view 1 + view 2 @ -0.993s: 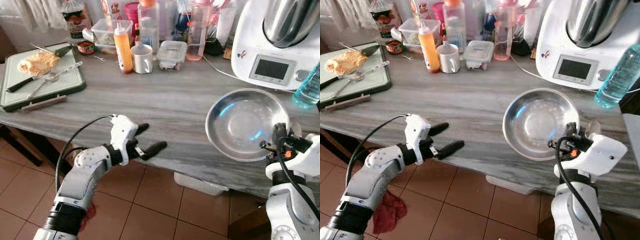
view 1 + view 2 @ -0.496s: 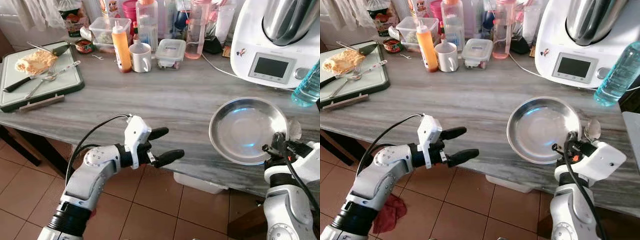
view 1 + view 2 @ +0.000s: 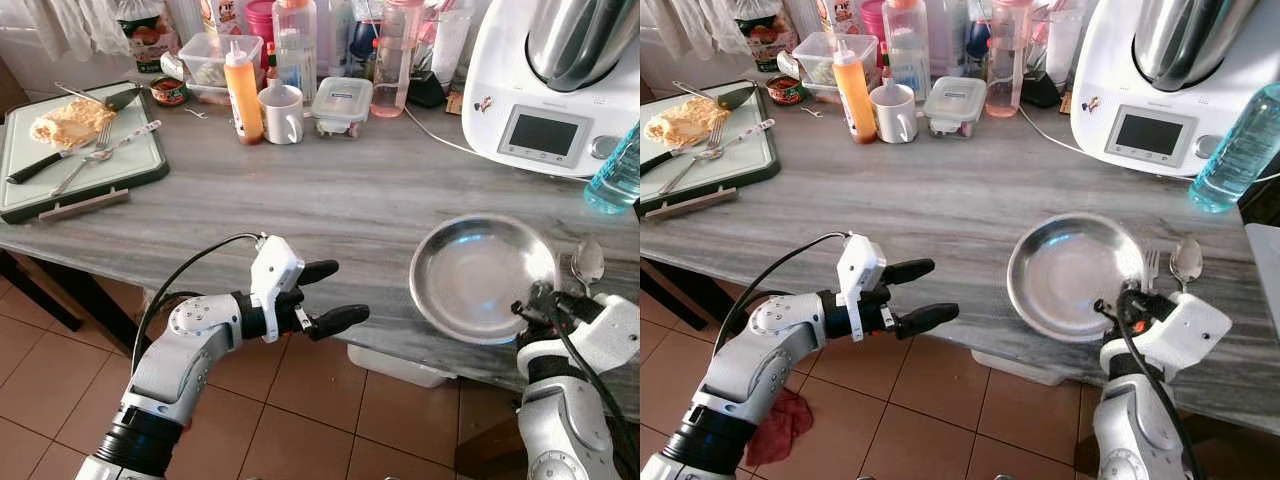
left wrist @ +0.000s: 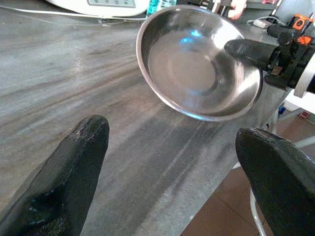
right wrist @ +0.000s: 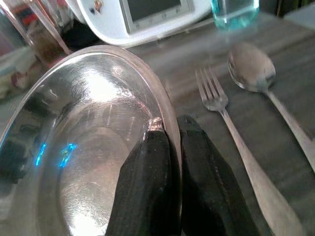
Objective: Setting the table
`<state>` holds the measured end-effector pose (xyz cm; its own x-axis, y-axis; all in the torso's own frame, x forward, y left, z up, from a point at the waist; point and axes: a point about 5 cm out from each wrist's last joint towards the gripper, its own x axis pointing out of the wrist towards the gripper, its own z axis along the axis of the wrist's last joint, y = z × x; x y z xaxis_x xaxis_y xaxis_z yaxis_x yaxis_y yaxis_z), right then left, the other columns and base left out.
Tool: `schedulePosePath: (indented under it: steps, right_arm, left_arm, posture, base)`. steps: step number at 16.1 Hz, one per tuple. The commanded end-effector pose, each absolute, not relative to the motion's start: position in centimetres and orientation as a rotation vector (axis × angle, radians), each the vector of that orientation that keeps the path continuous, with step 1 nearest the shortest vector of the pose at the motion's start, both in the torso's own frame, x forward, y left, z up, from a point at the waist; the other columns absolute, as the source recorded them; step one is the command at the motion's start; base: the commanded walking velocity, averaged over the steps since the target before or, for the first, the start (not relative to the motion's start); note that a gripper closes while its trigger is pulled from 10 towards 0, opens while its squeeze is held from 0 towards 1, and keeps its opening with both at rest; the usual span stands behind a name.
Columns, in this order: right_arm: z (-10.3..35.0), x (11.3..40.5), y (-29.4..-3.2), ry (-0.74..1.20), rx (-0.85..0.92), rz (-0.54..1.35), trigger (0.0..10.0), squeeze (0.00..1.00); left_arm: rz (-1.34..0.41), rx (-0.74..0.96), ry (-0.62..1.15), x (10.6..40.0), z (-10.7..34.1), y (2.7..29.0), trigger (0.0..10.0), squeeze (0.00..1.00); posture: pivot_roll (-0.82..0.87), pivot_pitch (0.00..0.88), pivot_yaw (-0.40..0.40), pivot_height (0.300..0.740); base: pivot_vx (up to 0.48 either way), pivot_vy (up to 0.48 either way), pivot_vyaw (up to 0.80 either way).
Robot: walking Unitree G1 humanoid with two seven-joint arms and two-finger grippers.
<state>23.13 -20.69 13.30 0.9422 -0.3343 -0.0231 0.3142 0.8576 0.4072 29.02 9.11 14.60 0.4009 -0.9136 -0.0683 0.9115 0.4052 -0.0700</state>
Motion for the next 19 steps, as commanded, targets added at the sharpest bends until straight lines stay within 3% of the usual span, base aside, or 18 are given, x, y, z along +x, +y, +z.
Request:
schedulePosePath:
  steps: [1, 19]
  right_arm:
    - [12.9, 22.8, -19.8, -0.019, 0.504, -0.353, 10.0, 0.00]
    - [12.8, 19.1, -18.2, 0.135, 0.684, -0.413, 10.0, 0.00]
  left_arm:
    - [-1.176, -0.012, 0.094, 28.8, 14.9, 8.9, 10.0, 0.00]
    - [-1.222, -0.017, 0.125, 28.4, 14.4, 8.2, 10.0, 0.00]
  posture:
    - [-0.02, 0.135, 0.004, 0.714]
    - [-0.04, 0.136, 0.017, 0.714]
  base:
    - [0.000, 0.000, 0.00]
    - [0.000, 0.000, 0.00]
